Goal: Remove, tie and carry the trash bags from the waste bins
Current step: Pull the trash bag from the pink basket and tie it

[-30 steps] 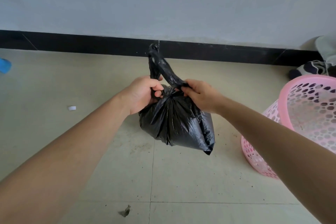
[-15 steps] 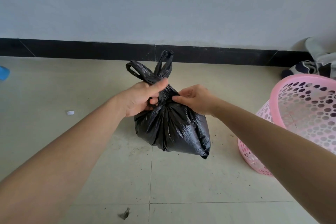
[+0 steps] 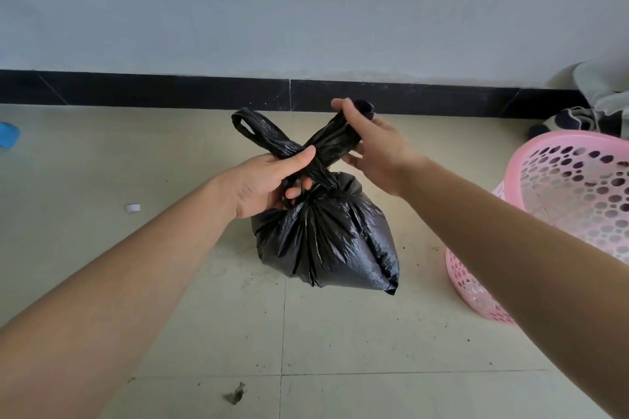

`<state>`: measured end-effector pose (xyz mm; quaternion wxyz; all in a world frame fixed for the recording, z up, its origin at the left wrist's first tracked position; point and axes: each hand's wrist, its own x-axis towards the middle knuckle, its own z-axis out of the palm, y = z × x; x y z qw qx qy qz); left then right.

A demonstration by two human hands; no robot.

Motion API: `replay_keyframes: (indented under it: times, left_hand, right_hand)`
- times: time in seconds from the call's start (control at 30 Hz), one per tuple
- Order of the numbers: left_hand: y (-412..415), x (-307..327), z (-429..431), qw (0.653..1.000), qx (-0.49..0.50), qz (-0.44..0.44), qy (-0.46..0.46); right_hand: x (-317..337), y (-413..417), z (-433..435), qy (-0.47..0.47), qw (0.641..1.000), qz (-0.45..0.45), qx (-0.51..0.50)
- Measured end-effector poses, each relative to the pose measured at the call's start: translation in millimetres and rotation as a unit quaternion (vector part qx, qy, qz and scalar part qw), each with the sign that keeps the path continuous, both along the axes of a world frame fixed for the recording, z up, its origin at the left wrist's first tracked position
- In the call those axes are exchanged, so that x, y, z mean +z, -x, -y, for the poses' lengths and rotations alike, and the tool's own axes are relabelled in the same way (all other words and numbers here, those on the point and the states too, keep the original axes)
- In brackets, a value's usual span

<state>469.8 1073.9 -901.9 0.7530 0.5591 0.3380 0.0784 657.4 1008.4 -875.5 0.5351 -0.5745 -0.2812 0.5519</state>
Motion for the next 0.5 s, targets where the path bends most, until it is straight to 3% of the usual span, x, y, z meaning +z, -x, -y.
replay_keyframes:
  times: [0.1,0.2,0.33,0.5]
  left_hand:
    - [-4.9,2.9,3.4,0.999,0.029,0.023,0.023]
    - [-8.1,4.2,2.7,0.986,0.070,0.096,0.116]
    - [-4.4,10.3,1.8,0.967,0.076,0.173,0.169]
    - [-7.8,10.8,6.9,0.976,0.030,0.130,0.174]
  right_hand:
    - [13.4,5.9,-7.1,-0.040,0.983,-0.158,-0.081]
    - [27.5,4.2,-9.9,-0.068,0.942,-0.277,-0.175]
    - [32.8,-5.6,-7.7,-0.064,0.914,-0.317,-0.245]
    - [46.9,-5.1,-5.1,-0.084,0.906,-0.338,-0.241]
